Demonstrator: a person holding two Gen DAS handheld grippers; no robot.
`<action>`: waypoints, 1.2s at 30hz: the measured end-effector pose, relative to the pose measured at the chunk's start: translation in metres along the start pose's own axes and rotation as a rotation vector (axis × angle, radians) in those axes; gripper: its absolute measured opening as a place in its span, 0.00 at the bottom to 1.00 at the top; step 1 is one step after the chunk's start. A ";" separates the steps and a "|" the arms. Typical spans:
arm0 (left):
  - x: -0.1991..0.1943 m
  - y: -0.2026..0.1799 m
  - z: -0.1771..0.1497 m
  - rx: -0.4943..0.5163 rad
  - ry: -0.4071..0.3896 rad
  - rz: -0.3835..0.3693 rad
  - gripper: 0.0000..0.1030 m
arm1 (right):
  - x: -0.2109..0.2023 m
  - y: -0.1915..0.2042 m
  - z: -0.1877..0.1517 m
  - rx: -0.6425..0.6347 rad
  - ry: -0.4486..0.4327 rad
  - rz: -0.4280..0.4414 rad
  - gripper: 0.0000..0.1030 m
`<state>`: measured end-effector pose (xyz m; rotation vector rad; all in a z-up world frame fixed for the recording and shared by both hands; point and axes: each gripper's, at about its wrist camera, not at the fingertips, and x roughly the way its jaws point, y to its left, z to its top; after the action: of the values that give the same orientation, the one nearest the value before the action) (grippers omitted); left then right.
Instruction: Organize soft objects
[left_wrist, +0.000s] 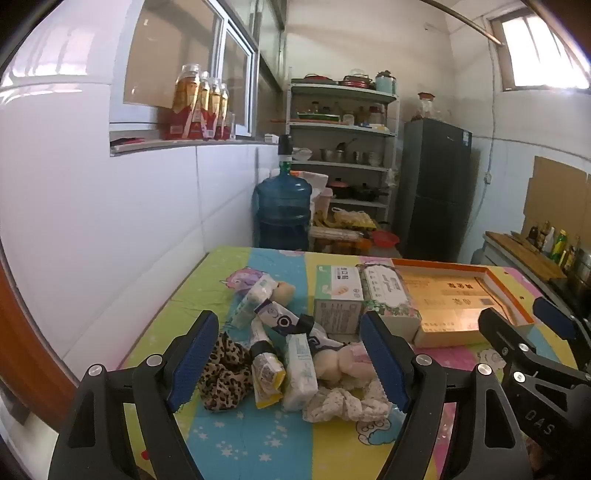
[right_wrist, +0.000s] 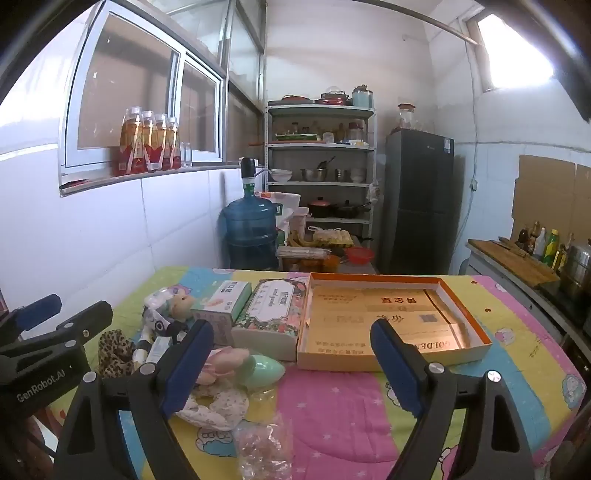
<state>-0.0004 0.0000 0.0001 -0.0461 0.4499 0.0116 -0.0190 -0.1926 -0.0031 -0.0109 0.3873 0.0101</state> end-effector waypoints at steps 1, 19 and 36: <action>0.000 0.000 0.000 0.001 0.001 0.002 0.78 | 0.000 -0.001 0.000 0.004 0.003 0.002 0.85; 0.003 -0.007 -0.002 0.026 0.013 0.017 0.78 | 0.006 0.004 -0.002 -0.002 0.024 0.009 0.85; 0.008 -0.005 -0.005 0.022 0.023 0.010 0.78 | 0.013 0.006 -0.005 -0.003 0.043 0.027 0.85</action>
<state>0.0049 -0.0049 -0.0074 -0.0220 0.4729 0.0156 -0.0090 -0.1862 -0.0126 -0.0090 0.4303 0.0372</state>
